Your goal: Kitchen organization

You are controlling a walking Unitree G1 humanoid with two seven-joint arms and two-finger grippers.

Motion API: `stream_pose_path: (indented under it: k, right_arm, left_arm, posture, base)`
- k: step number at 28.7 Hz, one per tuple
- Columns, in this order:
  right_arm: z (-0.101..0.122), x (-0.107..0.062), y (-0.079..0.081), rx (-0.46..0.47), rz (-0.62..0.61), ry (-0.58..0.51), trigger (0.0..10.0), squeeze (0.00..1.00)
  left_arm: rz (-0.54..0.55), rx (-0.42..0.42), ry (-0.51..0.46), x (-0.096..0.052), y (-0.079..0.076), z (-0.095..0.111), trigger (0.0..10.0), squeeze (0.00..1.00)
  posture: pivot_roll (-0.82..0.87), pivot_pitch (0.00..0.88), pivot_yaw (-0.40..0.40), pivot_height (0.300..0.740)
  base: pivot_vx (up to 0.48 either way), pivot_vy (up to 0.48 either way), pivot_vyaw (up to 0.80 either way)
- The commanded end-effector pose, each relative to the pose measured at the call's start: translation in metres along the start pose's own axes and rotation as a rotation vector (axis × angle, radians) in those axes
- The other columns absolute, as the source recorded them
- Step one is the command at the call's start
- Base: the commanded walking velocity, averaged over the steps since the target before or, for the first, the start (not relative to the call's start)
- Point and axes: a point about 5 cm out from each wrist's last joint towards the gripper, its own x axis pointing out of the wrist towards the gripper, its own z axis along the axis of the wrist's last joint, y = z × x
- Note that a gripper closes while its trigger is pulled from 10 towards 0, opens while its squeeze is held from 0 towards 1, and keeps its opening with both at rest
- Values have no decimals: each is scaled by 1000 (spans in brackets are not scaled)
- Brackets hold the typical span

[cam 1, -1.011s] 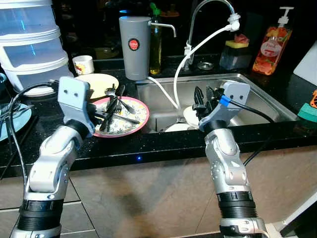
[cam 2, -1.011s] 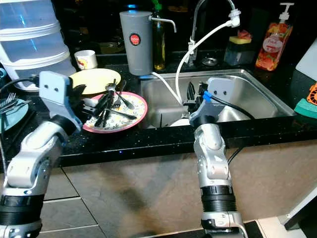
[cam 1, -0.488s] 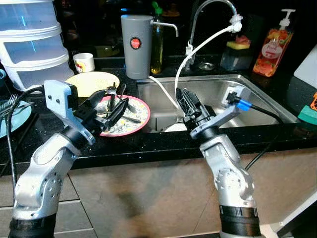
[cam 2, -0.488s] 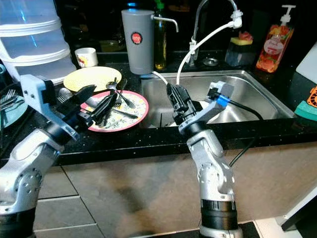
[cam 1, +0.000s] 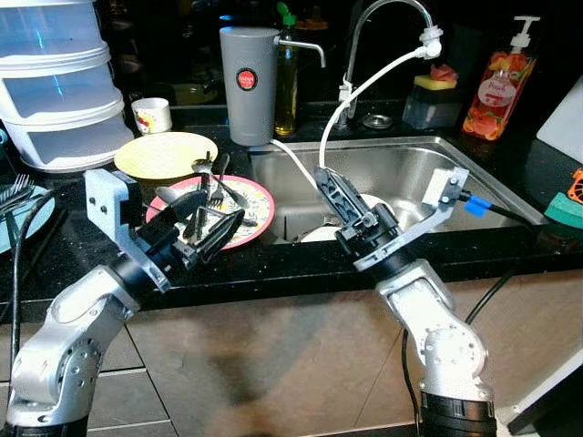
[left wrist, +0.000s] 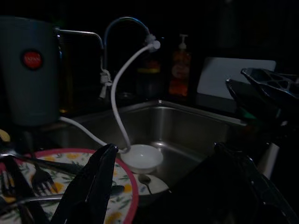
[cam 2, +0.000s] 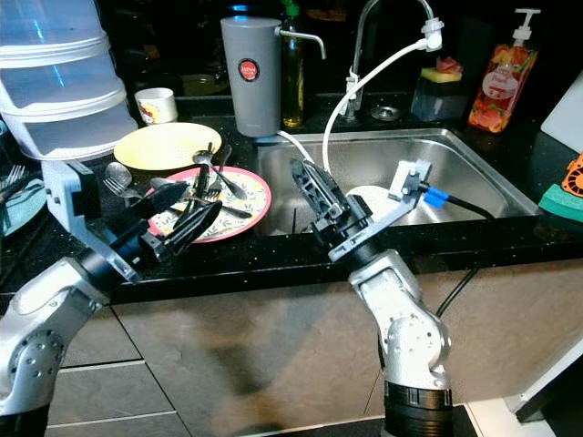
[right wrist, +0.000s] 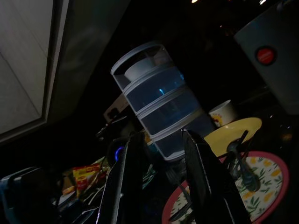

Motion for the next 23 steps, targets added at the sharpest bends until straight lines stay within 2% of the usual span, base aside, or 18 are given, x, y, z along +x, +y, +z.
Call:
stream_pose_path:
  k: [1,17,23]
  right_arm:
    - [3,-3,4,4,25,-4,10000,0]
    - [6,-7,13,38,101,25,10000,0]
    - [7,-7,16,53,118,25,10000,0]
  left_arm:
    - [-29,14,17,-2,-4,1,10000,0]
    - [-31,8,34,-13,-6,2,10000,0]
    - [-30,-4,25,-11,-9,1,10000,0]
  posture:
    - [41,72,-12,740]
    - [42,74,-9,740]
    - [37,68,-12,740]
  base:
    - [0,0,0]
    - [0,0,0]
    - [0,0,0]
